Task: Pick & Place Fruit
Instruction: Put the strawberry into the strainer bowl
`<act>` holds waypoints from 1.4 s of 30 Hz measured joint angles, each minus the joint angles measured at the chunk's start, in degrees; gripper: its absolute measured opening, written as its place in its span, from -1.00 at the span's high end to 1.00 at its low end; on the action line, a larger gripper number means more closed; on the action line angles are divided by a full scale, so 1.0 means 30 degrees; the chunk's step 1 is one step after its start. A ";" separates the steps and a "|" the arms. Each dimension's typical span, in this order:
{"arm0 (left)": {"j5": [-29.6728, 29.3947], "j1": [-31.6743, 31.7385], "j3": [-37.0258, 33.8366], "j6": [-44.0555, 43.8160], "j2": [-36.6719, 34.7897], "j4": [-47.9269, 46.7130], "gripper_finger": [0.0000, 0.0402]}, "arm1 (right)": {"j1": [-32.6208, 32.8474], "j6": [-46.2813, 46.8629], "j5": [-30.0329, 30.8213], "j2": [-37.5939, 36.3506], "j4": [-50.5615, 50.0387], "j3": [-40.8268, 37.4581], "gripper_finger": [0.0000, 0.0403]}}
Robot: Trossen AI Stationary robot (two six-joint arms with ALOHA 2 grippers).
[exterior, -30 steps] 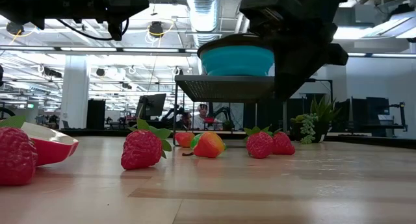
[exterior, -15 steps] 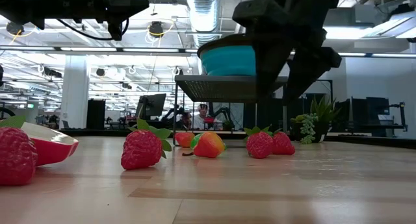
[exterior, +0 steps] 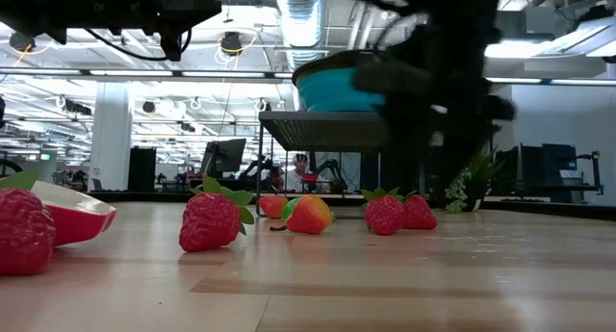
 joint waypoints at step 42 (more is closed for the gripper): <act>0.0000 0.0000 -0.0004 -0.0011 0.1139 0.0048 0.99 | -0.0099 -0.1494 0.0584 0.0241 0.3650 -0.1956 -0.40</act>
